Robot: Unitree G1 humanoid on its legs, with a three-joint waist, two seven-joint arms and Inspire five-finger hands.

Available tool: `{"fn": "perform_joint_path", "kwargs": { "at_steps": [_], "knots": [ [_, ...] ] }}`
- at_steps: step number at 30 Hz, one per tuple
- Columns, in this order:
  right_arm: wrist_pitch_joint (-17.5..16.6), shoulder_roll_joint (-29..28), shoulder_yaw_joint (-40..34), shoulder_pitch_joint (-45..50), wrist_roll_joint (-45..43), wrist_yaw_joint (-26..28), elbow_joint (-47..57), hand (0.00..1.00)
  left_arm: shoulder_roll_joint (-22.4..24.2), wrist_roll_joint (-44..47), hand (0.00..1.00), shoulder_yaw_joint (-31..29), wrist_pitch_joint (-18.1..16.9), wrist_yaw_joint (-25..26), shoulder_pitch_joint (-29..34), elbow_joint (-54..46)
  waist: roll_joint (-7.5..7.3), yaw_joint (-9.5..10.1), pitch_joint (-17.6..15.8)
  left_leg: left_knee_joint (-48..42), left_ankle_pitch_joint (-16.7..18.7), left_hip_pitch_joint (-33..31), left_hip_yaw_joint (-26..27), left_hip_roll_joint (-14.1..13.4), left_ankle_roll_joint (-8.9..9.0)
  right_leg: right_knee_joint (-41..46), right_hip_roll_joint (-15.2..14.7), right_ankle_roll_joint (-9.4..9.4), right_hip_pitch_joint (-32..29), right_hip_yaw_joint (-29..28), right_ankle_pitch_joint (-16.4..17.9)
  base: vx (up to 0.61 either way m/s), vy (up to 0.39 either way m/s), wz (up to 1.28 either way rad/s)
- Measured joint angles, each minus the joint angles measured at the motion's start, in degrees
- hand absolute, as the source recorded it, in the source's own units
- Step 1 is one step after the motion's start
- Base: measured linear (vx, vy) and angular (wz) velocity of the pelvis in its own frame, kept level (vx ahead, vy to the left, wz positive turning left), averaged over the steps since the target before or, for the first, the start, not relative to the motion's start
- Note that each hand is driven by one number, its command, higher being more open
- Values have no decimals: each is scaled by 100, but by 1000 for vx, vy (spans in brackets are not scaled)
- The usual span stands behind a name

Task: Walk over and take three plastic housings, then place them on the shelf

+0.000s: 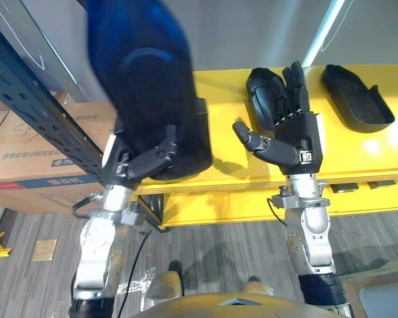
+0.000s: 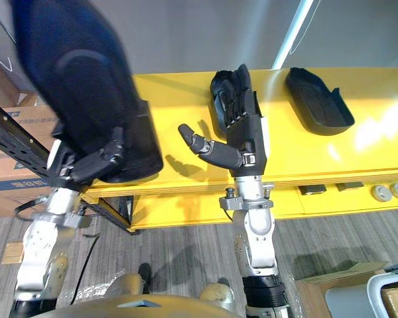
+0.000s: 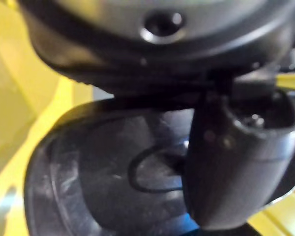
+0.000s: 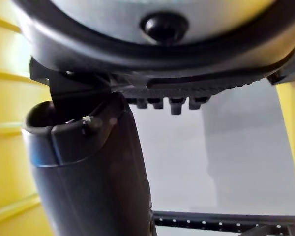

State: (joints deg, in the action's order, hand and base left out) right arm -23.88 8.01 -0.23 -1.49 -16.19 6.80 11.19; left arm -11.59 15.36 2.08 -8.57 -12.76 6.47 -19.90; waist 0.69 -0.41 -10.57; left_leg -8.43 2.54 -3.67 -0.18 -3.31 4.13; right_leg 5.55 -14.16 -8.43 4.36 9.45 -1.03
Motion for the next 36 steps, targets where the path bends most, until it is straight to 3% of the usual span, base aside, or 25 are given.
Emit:
{"fn": "perform_joint_path", "kwargs": {
  "at_steps": [6,10,13,18,24,36],
  "knots": [
    [21,278,-255,-267,-55,113,106,100,-28,-69,0,310,224,-32,-33,0,108,-118,-56,415,-325,12,-49,-132,125,49,139,214,-153,-14,142,-41,-43,7],
    [124,339,-204,-428,-97,151,288,100,-112,-48,0,312,525,154,-493,143,142,-130,-82,891,-710,37,-42,-168,228,129,154,61,-334,-74,537,-112,-75,4],
    [248,384,-137,-521,-98,232,288,100,-164,-53,0,311,807,435,-843,403,309,-144,-192,1186,-895,226,17,-314,282,256,292,150,-401,-149,593,-131,-72,-12],
    [617,691,-48,-550,-328,733,322,100,-392,-211,0,133,1116,984,-1577,1448,297,-222,-246,1284,-1009,205,205,-344,282,402,321,103,-681,-374,562,-78,-6,-21],
    [832,809,366,-644,-496,1310,322,100,-704,-181,0,-248,1143,1515,-2061,1838,276,-298,-409,1280,-1074,137,229,-292,282,775,262,64,-972,-492,640,-21,-10,-6],
    [1269,982,1165,-1254,-491,1412,264,100,-757,457,0,-610,1163,1658,-2779,2184,388,-337,-1027,1120,-1166,-178,103,-71,234,1596,-10,26,-1521,-505,963,-50,-12,8]
  ]
}}
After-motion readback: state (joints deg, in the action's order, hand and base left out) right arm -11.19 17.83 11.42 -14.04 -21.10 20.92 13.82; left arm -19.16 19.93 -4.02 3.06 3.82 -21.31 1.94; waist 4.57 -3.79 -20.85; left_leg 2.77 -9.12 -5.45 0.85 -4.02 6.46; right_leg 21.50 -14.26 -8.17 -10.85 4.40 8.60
